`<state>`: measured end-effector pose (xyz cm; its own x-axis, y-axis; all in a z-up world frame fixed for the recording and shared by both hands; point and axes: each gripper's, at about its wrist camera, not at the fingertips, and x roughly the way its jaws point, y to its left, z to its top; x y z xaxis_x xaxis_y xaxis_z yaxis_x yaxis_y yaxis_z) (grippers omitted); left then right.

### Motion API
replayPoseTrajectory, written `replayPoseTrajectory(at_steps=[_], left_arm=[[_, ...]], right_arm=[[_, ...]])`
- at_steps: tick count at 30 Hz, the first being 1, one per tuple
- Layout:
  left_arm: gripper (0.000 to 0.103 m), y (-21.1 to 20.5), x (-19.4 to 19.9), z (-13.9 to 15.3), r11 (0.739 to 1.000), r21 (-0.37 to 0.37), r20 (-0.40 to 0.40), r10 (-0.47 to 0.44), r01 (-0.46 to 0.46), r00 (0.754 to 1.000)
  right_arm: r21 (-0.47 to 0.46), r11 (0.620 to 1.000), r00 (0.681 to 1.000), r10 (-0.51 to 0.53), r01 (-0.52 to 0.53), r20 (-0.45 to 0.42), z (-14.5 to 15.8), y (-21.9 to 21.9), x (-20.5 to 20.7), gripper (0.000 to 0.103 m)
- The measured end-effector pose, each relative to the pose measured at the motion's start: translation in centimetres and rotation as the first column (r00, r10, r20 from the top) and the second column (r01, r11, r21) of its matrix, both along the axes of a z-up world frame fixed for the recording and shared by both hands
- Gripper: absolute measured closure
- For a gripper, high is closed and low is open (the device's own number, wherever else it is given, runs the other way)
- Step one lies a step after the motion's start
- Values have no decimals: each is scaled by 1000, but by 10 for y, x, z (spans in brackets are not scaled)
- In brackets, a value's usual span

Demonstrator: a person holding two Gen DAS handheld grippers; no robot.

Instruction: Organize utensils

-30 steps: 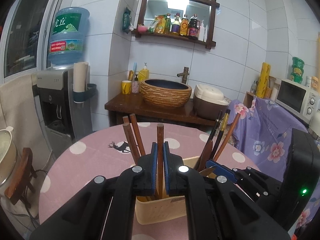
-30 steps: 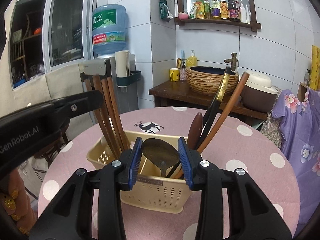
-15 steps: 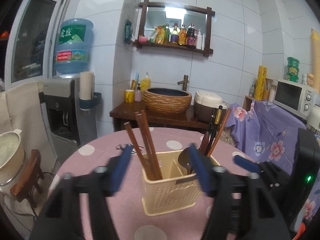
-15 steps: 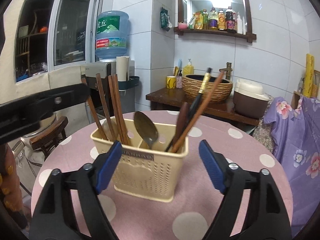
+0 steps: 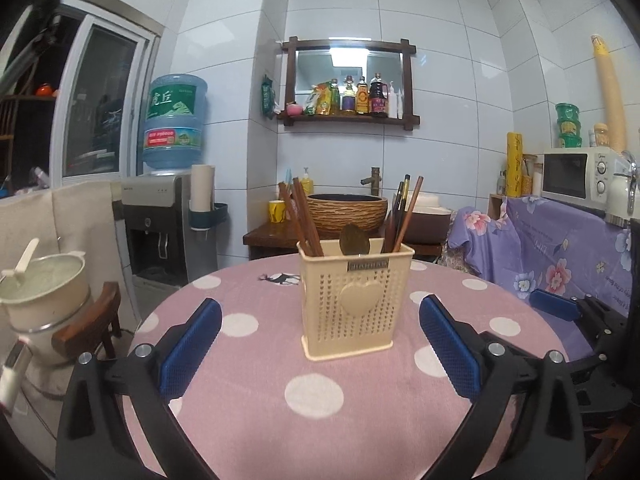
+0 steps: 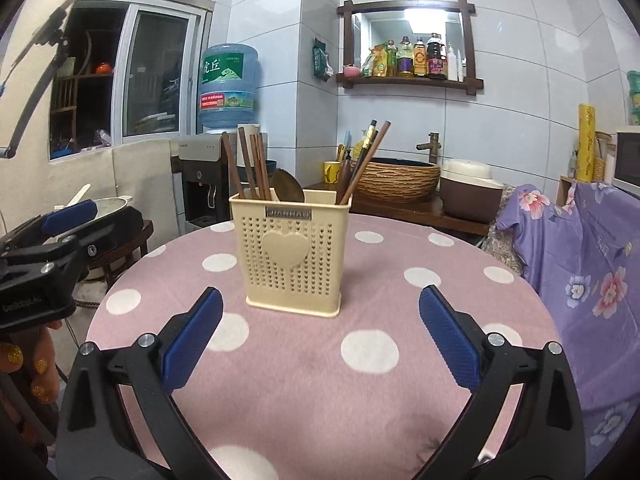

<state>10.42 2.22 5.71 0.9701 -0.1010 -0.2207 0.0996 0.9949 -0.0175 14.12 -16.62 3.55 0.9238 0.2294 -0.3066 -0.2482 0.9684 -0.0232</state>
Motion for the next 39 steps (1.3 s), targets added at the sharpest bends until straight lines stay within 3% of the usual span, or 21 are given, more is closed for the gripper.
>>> replayPoseTrajectory(at_steps=[11,17,39], left_arm=[[5,5,-72,-34,997,4,30,78,-78,997],[5,0,-88,-47,997,-2,1,81,-81,997],[5,-6,-101,-51,997,7,23,79,-80,997]], right_arm=[[24,997,997,-73,72,23,-23,-24,-72,6],[18,996,996,-86,86,-1,-37,-26,-97,6],[14,997,997,-76,75,20,-33,-24,-105,6]])
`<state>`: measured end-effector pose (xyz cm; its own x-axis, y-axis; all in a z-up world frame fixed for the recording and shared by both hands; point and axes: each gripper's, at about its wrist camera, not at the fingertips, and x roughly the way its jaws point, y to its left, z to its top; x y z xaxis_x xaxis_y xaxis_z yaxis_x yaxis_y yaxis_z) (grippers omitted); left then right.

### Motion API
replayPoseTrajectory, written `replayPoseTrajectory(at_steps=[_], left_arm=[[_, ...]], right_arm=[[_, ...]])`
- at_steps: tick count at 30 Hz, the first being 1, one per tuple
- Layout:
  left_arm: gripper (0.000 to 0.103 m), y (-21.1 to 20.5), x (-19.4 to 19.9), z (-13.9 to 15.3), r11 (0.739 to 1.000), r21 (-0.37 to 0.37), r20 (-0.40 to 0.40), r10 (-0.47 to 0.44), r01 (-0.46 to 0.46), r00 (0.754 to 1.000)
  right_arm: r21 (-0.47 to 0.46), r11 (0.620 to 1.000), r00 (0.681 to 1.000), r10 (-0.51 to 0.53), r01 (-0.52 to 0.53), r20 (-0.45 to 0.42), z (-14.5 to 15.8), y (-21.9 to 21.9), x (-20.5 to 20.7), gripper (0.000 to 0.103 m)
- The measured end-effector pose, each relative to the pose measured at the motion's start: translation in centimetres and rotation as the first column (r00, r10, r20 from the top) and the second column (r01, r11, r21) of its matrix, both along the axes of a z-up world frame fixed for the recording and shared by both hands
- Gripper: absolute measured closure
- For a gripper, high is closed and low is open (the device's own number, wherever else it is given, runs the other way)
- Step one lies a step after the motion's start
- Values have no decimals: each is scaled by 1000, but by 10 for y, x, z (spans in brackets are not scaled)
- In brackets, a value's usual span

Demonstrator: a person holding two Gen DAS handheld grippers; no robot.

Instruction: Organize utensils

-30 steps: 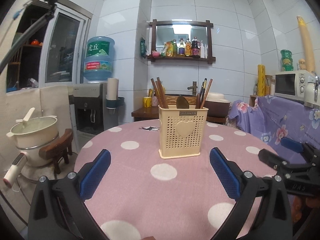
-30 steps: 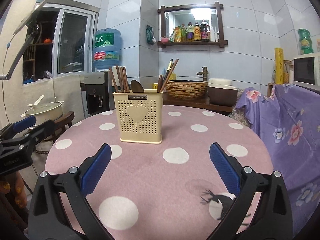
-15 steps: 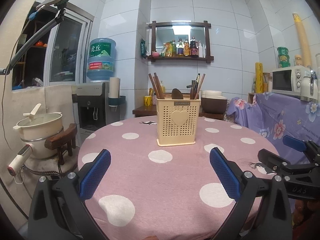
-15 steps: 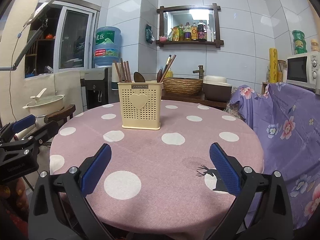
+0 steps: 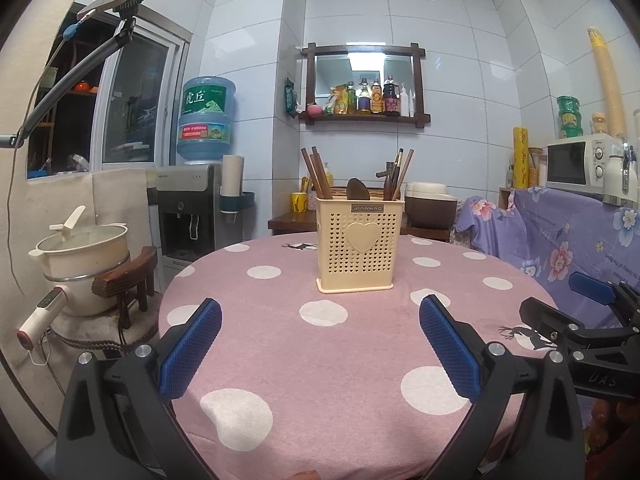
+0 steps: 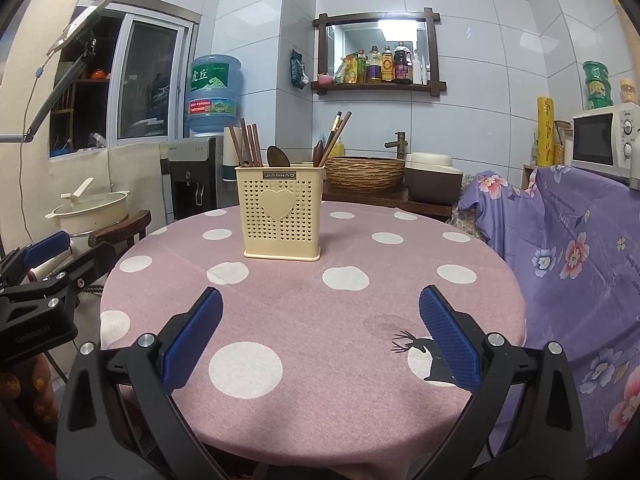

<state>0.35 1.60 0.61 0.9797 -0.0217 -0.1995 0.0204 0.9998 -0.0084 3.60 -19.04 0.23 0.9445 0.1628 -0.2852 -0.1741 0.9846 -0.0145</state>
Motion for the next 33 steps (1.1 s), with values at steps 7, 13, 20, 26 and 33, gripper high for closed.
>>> replayPoseTrajectory(at_steps=[7,13,20,26,33], left_arm=[[5,1,0,-2,1000,-5,-9,-6,6,1000],[5,0,1,-1,1000,-4,-9,-7,7,1000],[5,0,0,-2,1000,-3,-10,-8,8,1000],[5,-1,0,-1,1000,-4,-12,-9,9,1000],[5,-3,0,-1,1000,-1,-12,-17,17,1000]], right_arm=[[3,1000,1000,-1,1,-2,-1,0,0,6],[1,1000,1000,-1,1,-3,-1,0,0,6],[1,1000,1000,-2,2,-2,-2,0,-1,6],[2,1000,1000,-1,1,-5,-1,0,-1,6],[1,1000,1000,0,0,-6,-2,0,-1,6]])
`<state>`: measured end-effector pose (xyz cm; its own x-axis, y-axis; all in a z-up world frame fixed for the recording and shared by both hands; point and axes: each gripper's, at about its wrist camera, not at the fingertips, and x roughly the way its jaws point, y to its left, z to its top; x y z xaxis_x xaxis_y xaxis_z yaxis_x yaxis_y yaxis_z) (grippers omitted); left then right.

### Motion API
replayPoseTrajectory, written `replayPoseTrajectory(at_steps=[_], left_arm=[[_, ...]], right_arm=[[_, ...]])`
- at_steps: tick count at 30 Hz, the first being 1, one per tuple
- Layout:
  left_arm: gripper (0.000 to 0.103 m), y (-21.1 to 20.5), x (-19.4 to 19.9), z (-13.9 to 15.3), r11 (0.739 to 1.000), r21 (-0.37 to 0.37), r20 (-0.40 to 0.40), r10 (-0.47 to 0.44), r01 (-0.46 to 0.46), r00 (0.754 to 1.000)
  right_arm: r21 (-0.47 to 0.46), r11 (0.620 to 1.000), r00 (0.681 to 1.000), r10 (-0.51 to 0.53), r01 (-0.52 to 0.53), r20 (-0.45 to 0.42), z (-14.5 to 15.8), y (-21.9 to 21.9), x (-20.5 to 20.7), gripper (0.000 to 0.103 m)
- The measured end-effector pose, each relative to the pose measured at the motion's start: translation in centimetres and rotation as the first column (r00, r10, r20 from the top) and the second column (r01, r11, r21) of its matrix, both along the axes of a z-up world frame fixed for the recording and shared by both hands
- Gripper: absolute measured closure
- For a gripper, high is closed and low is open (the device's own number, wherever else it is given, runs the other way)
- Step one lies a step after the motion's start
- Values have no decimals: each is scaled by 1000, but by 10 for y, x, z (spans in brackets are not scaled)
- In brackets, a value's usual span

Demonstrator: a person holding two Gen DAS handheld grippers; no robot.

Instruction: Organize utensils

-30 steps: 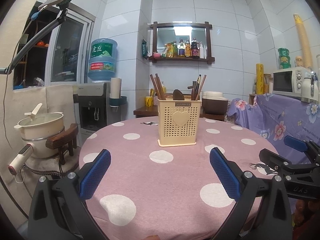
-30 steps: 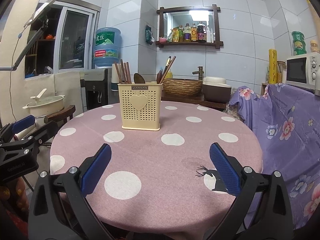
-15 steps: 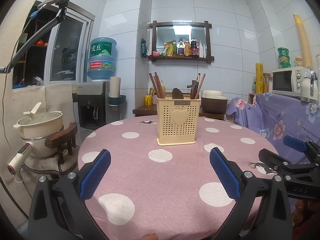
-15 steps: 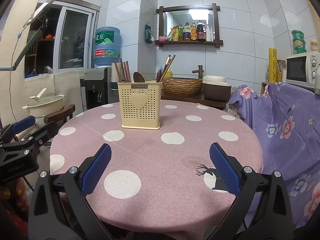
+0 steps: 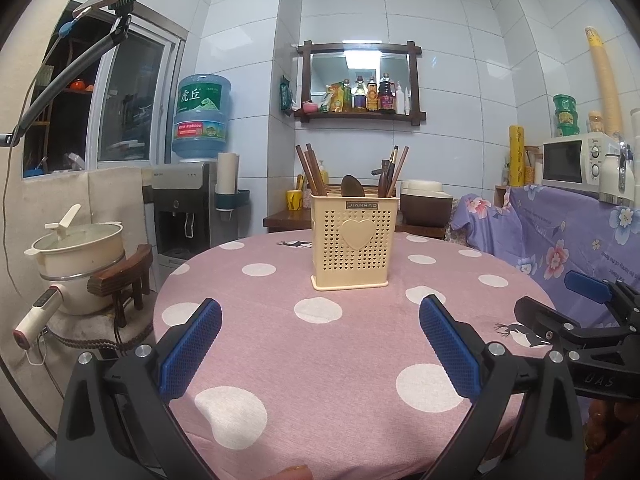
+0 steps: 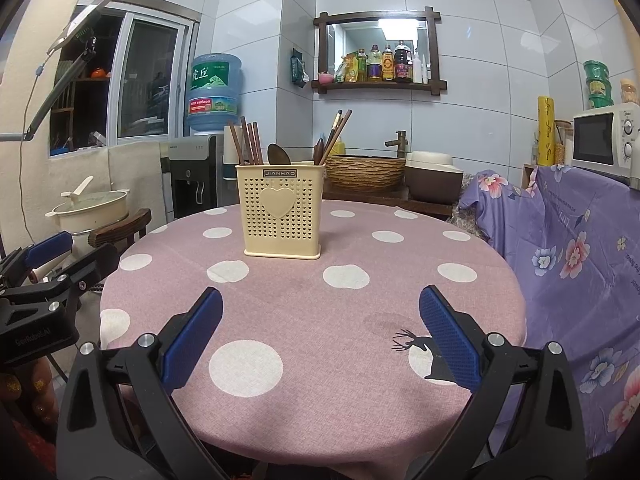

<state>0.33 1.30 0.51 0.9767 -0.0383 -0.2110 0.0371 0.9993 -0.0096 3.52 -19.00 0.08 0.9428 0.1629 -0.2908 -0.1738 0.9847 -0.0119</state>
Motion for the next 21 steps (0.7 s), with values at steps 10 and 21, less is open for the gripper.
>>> replayPoseTrajectory(at_steps=[10,21], left_arm=[[5,0,-1,1,1000,-13,3,-12,12,1000],[5,2,0,-1,1000,-14,-6,-8,7,1000]], right_arm=[[6,1000,1000,3,-2,-9,-1,-1,1,6],[11,1000,1000,2,-2,-15,-3,-2,2,6]])
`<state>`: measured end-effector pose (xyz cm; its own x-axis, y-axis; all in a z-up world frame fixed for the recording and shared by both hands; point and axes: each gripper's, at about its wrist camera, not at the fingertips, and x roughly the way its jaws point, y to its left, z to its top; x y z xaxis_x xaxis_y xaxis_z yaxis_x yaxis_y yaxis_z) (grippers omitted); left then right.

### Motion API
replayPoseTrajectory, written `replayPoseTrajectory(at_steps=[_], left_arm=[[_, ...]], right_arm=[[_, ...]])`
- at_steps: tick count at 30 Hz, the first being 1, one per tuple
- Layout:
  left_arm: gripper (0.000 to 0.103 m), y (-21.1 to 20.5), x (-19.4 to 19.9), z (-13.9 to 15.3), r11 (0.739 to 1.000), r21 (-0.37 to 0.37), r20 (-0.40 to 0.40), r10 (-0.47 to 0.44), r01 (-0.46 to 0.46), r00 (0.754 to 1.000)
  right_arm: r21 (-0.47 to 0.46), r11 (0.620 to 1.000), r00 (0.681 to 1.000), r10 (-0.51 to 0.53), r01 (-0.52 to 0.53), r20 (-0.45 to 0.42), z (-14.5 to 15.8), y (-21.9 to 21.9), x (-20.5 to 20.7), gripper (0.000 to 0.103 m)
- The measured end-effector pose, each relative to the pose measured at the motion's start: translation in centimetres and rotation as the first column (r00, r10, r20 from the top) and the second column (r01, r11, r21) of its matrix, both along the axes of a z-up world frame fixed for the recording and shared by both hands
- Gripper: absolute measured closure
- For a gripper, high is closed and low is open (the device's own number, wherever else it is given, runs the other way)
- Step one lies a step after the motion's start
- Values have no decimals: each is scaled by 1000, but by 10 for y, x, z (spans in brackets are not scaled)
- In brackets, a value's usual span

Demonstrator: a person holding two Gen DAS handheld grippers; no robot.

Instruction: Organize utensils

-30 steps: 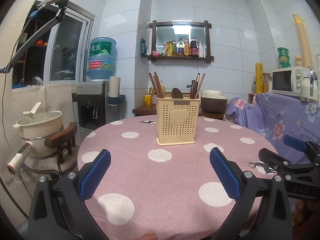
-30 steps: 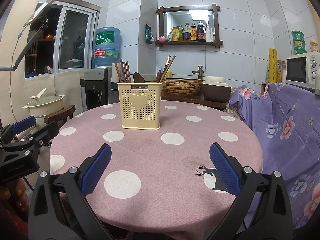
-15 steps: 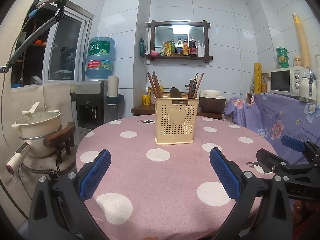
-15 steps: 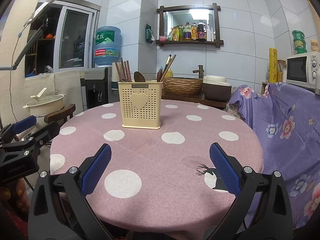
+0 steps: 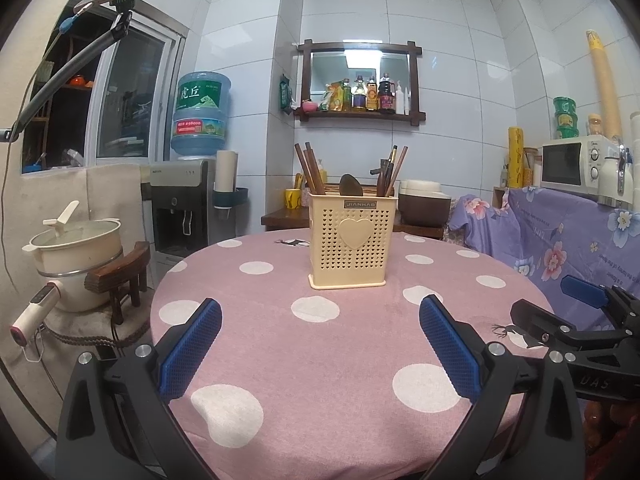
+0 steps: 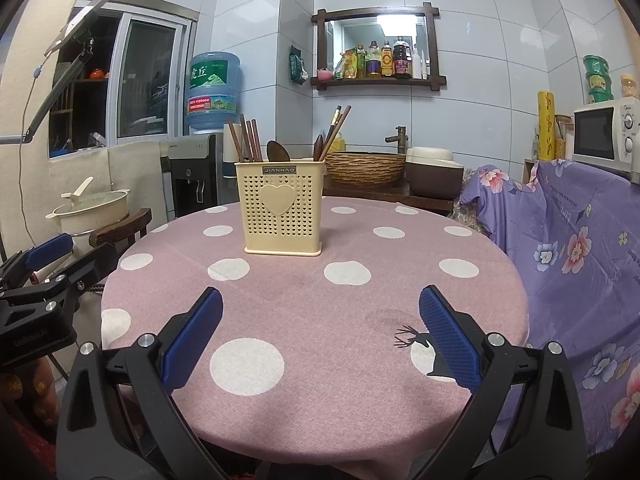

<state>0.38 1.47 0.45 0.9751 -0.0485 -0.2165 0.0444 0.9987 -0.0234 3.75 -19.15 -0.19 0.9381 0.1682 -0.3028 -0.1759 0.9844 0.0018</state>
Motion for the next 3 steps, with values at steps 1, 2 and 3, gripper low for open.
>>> replayPoseTrajectory(at_steps=[1,2,3], left_arm=[[5,1,1,0,1000,0,-2,0,0,1000],[5,1,1,-1,1000,-1,-4,-1,1,1000],[5,1,1,-1,1000,-1,-5,-1,1,1000]], right_arm=[[-1,1000,1000,0,0,0,0,0,0,6],[-1,1000,1000,0,0,0,0,0,0,6],[-1,1000,1000,0,0,0,0,0,0,6]])
